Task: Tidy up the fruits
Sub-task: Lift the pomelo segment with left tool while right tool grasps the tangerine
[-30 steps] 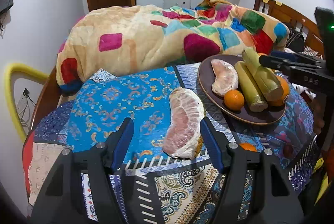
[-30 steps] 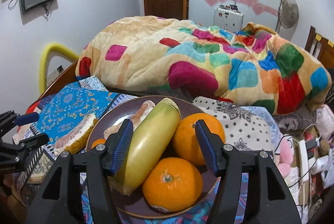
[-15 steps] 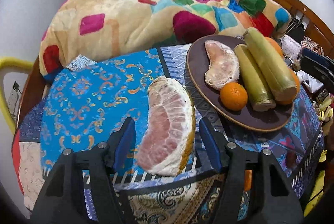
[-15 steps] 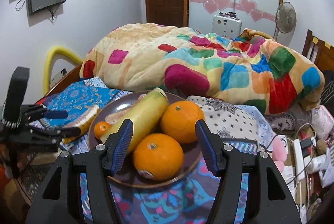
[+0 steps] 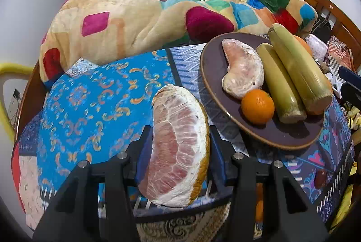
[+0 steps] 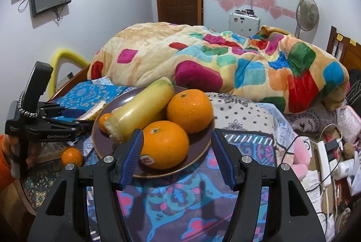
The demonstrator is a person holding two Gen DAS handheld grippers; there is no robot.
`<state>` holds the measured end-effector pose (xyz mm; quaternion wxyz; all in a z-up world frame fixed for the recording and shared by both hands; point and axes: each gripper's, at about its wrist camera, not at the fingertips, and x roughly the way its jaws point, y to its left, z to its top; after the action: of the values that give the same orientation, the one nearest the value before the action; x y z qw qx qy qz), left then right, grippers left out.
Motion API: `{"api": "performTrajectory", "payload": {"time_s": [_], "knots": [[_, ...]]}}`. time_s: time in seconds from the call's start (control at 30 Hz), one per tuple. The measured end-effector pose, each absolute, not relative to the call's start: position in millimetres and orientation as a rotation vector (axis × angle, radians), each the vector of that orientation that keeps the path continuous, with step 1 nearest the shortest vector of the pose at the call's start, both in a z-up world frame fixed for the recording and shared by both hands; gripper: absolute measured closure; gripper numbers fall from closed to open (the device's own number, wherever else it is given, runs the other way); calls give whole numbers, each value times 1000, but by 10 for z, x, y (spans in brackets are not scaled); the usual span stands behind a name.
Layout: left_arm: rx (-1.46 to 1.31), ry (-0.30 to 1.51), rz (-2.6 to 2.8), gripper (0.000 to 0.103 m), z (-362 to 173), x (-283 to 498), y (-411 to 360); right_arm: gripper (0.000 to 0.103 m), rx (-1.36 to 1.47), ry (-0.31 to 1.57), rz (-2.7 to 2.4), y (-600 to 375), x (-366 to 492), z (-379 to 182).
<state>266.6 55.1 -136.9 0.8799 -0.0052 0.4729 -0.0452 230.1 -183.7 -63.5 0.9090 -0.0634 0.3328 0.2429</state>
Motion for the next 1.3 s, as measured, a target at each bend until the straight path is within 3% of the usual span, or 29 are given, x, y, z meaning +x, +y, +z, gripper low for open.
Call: {"api": "performTrajectory", "payload": {"time_s": [0.57,0.93,1.13,1.3], "knots": [[-12,866,-70,55,-977,1570,907,45,-162,713,676,-1110,1756,-715],[-25,843,-47,55,-1035,1392,1072,45,-243,803,721,-669,1759,-1008],[-18,840,-44,55,-1071,1385,1055,68,-243,867,746,-655,1833,-1104],[-17,827,-58,55,-998,1415,958,69,-235,847,752,-707,1800,-1060]]}}
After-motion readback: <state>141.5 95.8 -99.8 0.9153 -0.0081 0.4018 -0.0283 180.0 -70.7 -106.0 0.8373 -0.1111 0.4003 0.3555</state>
